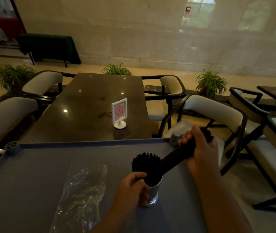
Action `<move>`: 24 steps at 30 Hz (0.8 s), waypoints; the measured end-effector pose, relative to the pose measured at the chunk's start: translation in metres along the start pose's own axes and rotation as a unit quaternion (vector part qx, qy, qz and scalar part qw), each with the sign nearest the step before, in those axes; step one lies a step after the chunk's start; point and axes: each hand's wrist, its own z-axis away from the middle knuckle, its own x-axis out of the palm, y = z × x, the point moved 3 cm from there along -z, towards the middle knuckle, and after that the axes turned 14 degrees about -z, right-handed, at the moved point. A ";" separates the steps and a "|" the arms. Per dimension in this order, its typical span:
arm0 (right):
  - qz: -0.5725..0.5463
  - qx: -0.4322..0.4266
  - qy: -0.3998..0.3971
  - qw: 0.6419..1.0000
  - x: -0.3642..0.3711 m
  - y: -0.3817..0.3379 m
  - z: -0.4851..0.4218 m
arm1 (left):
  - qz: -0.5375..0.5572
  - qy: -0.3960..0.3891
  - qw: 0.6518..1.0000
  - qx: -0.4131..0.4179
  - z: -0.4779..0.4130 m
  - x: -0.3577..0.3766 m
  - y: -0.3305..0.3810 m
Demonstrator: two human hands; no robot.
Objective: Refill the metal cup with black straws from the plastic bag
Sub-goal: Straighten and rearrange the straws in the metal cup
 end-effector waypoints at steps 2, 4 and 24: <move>0.041 -0.007 0.006 0.999 -0.002 0.015 0.000 | -0.123 0.022 0.991 0.046 -0.005 -0.004 -0.007; 0.087 -0.016 0.006 0.996 -0.003 0.031 0.004 | -0.255 0.048 0.961 0.096 -0.009 -0.008 -0.012; 0.352 0.033 0.003 0.936 -0.055 0.099 0.048 | -0.422 0.043 0.876 0.229 -0.028 -0.003 -0.034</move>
